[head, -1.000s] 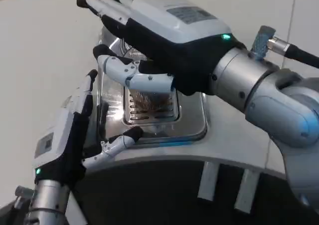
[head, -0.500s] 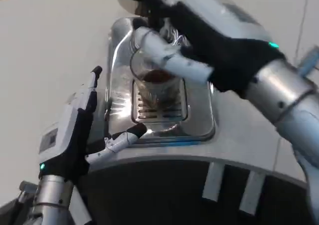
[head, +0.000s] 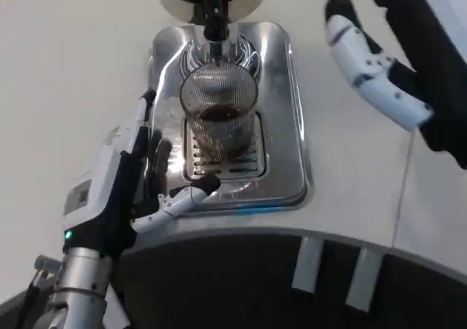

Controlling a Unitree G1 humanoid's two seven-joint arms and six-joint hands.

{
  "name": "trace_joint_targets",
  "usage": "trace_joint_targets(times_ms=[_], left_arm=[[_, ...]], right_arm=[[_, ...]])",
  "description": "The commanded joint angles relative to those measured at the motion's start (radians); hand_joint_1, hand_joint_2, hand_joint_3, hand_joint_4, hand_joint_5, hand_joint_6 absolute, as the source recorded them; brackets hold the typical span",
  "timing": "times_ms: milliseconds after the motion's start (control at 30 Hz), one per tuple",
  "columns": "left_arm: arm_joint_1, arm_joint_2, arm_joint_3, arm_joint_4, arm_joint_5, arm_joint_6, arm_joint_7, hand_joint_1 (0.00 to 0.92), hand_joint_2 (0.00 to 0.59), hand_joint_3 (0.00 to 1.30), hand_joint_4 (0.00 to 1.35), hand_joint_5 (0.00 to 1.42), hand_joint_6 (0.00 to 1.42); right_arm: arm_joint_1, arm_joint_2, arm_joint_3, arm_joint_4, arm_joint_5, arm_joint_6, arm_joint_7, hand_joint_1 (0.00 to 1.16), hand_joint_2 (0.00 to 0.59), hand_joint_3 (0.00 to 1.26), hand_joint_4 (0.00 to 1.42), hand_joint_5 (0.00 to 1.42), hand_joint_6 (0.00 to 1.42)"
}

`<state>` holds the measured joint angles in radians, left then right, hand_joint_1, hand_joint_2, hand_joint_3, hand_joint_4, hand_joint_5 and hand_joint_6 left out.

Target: Grasp the cup under the faucet to collect the drink, then remove the cup.

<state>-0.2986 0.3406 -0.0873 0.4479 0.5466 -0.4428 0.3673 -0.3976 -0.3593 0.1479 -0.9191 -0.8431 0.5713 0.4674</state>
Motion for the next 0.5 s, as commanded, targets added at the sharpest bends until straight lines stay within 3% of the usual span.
trace_joint_targets(times_ms=[33,167,233,333,367,500], left_arm=[[-0.009,-0.002,-0.010,0.014,-0.003,-0.003,0.013,0.172,0.027,0.00,0.00,0.06,0.06],[-0.021,-0.005,-0.016,0.020,0.003,0.004,0.019,0.171,0.027,0.00,0.00,0.05,0.06],[-0.029,-0.006,-0.018,0.026,0.006,0.006,0.023,0.170,0.027,0.00,0.00,0.05,0.06],[-0.049,-0.010,-0.023,0.047,0.014,0.011,0.031,0.177,0.025,0.00,0.00,0.05,0.06],[-0.056,-0.012,-0.025,0.054,0.015,0.012,0.034,0.192,0.026,0.00,0.00,0.06,0.07],[-0.083,-0.013,-0.029,0.076,0.021,0.004,0.059,0.207,0.023,0.00,0.00,0.12,0.13]], right_arm=[[0.078,-0.014,-0.029,-0.065,-0.030,-0.035,0.036,0.00,0.586,0.00,0.00,0.00,0.00],[0.171,-0.038,-0.085,-0.125,-0.037,-0.076,0.081,0.02,0.586,0.00,0.00,0.00,0.00],[0.227,-0.026,-0.110,-0.128,-0.051,-0.130,0.087,0.23,0.567,0.00,0.00,0.00,0.00],[0.298,0.010,-0.142,-0.128,-0.072,-0.211,0.093,0.40,0.495,0.00,0.00,0.00,0.00],[0.329,0.026,-0.152,-0.128,-0.077,-0.241,0.090,0.43,0.495,0.00,0.00,0.00,0.00],[0.416,0.085,-0.191,-0.128,-0.084,-0.334,0.102,0.46,0.478,0.00,0.00,0.00,0.00]])
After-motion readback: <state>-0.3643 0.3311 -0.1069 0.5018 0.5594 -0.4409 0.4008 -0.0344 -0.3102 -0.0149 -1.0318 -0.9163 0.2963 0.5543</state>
